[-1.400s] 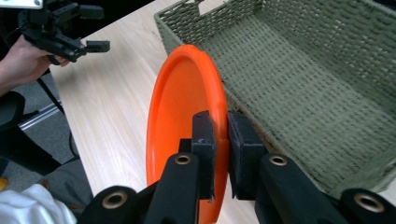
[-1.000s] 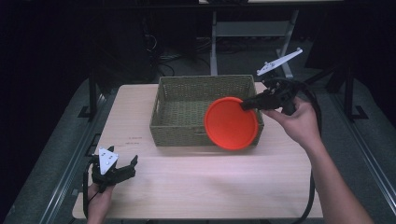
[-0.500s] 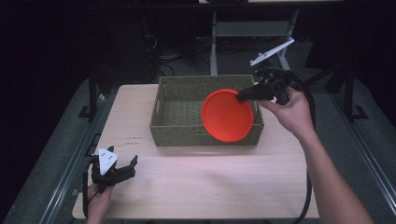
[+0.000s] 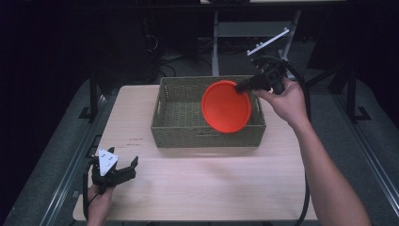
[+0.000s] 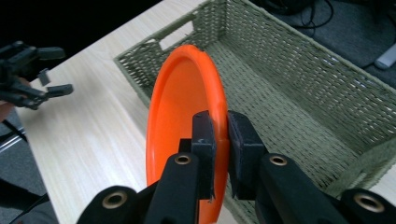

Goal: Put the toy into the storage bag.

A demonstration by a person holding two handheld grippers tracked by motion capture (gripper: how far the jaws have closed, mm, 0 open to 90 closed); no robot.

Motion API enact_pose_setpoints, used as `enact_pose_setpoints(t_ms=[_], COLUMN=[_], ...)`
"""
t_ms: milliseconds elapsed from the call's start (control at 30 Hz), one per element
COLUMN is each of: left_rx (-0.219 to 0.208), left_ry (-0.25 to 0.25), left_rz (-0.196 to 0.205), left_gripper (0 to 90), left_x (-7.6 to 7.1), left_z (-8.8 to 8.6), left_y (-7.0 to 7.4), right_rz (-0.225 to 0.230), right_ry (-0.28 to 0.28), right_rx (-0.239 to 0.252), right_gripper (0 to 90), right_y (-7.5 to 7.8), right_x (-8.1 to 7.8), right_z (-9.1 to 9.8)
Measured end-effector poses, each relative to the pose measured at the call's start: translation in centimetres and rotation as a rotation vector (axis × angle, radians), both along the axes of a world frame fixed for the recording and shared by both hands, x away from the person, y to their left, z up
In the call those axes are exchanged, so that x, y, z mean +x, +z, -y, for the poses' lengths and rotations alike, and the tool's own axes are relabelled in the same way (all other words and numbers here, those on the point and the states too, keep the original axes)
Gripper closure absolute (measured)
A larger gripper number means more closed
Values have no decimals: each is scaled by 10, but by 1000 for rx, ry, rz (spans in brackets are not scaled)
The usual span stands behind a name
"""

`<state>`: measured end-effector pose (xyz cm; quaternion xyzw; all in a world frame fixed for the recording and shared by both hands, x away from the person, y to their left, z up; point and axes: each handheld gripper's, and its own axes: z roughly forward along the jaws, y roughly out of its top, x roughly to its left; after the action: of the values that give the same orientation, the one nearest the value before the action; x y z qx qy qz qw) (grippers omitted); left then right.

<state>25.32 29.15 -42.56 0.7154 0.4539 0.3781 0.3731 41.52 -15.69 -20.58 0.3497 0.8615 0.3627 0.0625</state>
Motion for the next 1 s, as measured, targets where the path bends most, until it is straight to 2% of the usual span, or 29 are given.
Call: enact_pose_setpoints(t_ms=[333,467,567,867,1000], left_rx=[-2,-3,-23,-20,-16], left_ry=[-1,-3,6,0,0], left_rz=[0,-2,-10,-6,-6], left_gripper=[128,128,128,128,128], left_x=[0,0,0,0,1], left_z=[0,1,1,2,1], left_y=[0,0,0,0,0], right_rz=[-22,-29,-28,-31,-34], right_ry=[-49,-65,-84,-147,-169], right_rx=[12,14,26,58,45], right_gripper=[818,818,818,818,818], right_y=[-10,-14,-16,-20,-24], right_x=[23,28,32,43,50], right_z=[2,3,6,14,15])
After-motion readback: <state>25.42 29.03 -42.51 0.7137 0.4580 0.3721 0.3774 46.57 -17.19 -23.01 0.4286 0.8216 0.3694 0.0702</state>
